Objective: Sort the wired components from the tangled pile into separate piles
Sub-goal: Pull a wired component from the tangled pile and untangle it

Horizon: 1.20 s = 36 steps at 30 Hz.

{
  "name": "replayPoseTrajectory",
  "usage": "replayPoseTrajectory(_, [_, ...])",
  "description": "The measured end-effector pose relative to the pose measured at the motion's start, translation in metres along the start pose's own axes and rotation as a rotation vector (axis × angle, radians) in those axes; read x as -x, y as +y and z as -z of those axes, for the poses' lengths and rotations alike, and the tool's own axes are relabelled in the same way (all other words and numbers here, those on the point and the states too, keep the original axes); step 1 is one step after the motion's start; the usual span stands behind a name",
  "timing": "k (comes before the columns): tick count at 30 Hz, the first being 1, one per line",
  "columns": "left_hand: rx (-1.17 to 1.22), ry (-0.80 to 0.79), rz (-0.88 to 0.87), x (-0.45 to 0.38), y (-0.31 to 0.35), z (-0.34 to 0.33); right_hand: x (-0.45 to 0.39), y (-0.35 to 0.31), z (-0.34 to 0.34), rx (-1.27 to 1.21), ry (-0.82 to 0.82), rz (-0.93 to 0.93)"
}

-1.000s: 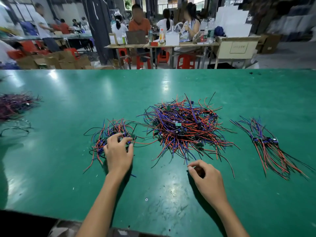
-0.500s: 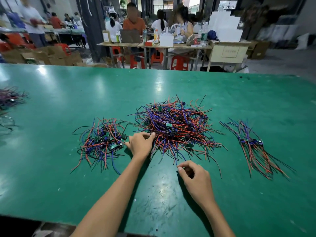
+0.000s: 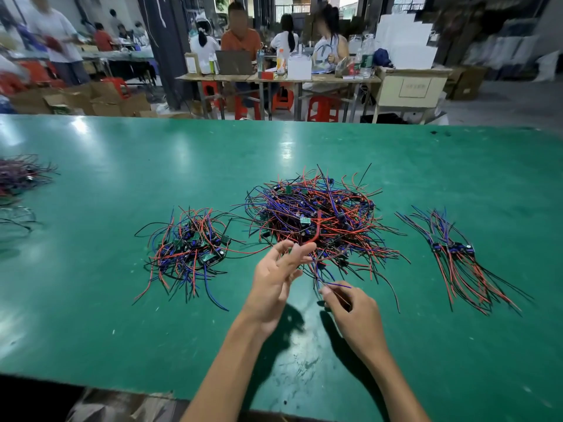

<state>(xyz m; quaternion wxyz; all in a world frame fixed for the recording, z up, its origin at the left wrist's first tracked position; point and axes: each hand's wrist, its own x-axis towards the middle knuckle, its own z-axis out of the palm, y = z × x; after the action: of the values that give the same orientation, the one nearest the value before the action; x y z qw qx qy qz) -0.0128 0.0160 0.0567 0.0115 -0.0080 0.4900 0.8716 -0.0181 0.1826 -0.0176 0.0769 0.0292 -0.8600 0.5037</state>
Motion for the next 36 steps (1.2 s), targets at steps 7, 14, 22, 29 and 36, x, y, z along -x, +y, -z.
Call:
replayPoseTrajectory(7, [0.448,0.036,0.161,0.005,-0.021,0.003,0.003,-0.005,0.003,-0.177,0.007,-0.010])
replayPoseTrajectory(14, [0.545,0.009,0.242,0.000,-0.037,0.021,0.003,-0.008,0.006,-0.108,0.116,-0.006])
replayPoseTrajectory(22, [0.364,-0.009,0.248,-0.005,-0.041,0.027,0.008,-0.009,0.005,0.109,0.084,0.100])
replayPoseTrajectory(29, [-0.035,0.115,-0.112,-0.045,0.048,0.057,0.006,-0.005,0.000,0.291,0.102,0.101])
replayPoseTrajectory(36, [-0.981,0.634,-0.410,-0.073,0.116,0.123,0.003,-0.003,-0.001,0.305,0.117,0.075])
